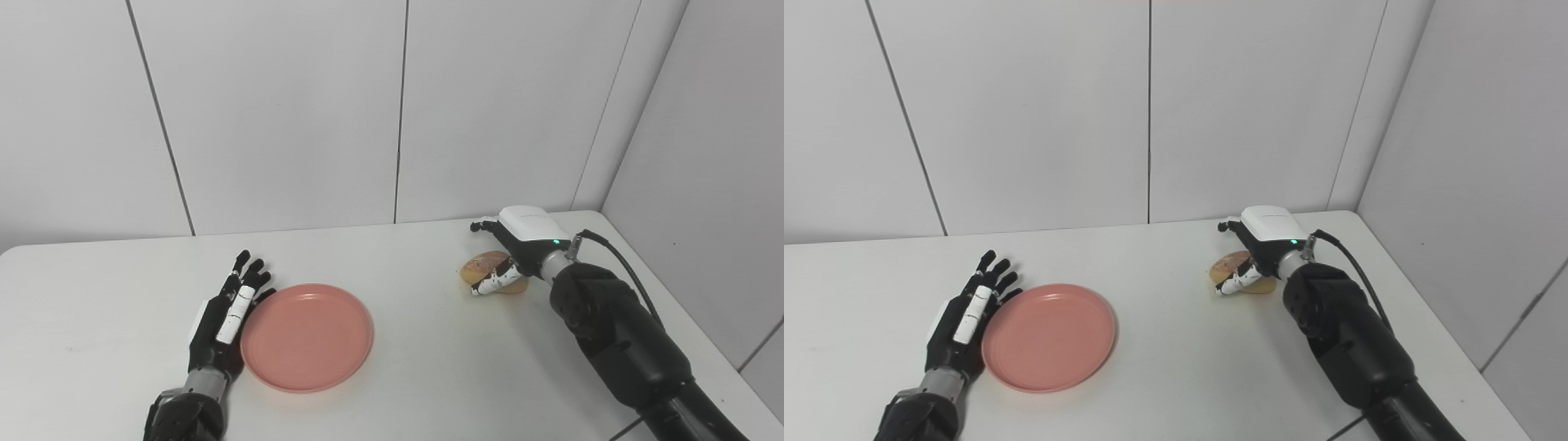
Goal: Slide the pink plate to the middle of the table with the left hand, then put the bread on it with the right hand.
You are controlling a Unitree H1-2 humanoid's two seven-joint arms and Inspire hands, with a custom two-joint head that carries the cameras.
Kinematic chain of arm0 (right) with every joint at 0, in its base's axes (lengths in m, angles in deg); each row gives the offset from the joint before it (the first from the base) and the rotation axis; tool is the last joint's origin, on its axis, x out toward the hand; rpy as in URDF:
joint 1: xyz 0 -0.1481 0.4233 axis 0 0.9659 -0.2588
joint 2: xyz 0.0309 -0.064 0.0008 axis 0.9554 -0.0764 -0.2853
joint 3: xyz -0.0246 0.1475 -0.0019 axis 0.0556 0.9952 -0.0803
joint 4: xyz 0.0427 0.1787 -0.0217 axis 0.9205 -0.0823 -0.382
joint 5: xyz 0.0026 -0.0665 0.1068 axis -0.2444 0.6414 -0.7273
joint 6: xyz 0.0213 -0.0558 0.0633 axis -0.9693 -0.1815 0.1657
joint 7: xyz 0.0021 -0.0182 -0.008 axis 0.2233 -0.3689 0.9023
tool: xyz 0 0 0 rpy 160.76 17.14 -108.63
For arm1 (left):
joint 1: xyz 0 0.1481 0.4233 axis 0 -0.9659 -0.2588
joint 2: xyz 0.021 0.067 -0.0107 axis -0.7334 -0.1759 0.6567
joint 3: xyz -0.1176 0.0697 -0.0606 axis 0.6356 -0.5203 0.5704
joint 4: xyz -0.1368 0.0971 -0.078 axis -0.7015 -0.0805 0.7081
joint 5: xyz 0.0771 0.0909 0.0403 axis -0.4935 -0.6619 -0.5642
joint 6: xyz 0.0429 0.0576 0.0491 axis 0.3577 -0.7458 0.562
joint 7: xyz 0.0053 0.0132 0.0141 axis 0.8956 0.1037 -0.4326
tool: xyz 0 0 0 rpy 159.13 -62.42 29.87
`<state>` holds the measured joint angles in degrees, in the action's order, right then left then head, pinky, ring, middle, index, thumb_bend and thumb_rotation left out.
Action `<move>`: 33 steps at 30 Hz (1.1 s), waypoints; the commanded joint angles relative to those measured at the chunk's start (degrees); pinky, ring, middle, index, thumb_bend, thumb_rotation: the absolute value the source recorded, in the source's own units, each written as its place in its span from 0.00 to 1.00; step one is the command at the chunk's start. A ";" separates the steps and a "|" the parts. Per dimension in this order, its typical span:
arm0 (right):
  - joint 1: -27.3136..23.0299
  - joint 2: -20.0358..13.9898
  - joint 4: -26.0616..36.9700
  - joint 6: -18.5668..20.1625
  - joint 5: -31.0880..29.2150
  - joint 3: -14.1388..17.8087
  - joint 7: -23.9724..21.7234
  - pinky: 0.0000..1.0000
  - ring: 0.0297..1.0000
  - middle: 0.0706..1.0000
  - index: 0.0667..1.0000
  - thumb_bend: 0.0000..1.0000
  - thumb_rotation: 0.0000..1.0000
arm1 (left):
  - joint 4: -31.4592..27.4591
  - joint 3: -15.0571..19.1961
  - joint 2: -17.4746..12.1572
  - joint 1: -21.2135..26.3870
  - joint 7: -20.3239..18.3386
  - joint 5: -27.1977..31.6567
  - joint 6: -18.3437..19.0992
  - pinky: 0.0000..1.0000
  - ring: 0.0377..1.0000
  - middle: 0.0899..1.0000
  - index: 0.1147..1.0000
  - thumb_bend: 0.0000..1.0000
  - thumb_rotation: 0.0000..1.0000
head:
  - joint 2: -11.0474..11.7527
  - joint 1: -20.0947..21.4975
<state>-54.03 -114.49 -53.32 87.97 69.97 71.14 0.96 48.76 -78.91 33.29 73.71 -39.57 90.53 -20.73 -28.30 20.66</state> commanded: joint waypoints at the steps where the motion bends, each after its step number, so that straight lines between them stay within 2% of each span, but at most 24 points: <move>1: -4.24 -1.50 -0.56 0.84 -0.93 0.90 0.63 0.63 0.81 0.85 0.80 1.00 0.45 | 0.70 -0.37 0.44 -1.50 -0.06 -0.06 1.46 0.86 0.92 0.95 0.97 0.80 0.67 | -0.08 -0.06; 5: -5.17 -0.89 -3.06 1.64 -4.13 2.06 0.56 0.65 0.82 0.84 0.81 1.00 0.44 | 0.50 -0.25 0.49 -1.64 0.04 0.16 1.87 0.87 0.92 0.94 0.96 0.80 0.66 | -0.17 -0.03; 9: -5.65 -1.06 -5.38 1.48 -5.42 1.82 1.38 0.65 0.82 0.84 0.81 1.00 0.44 | 0.37 -0.37 0.41 -1.78 0.01 -0.02 1.80 0.85 0.92 0.95 0.96 0.80 0.66 | -0.26 -0.11; 14: -5.74 -1.11 -7.96 0.48 -7.43 2.06 3.21 0.62 0.78 0.82 0.80 1.00 0.39 | -0.03 -0.50 0.47 -2.05 0.02 -0.07 2.00 0.85 0.92 0.95 0.96 0.79 0.66 | -0.39 -0.32; 17: -5.57 -1.34 -9.02 0.20 -7.75 1.66 4.50 0.60 0.76 0.81 0.79 1.00 0.36 | 0.01 -0.52 0.47 -2.07 0.08 -0.12 2.01 0.85 0.92 0.95 0.96 0.81 0.66 | -0.55 -0.46; 33: -4.04 -1.77 -11.24 -0.54 -9.03 0.43 8.07 0.61 0.75 0.81 0.78 1.00 0.31 | -0.61 -0.91 0.53 -2.44 0.03 -0.32 2.46 0.86 0.93 0.95 0.96 0.80 0.66 | -1.00 -0.64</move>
<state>-56.57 -114.35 -65.12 88.23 60.97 71.10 6.99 47.38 -79.33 33.37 72.94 -39.56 90.49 -20.02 -29.27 20.04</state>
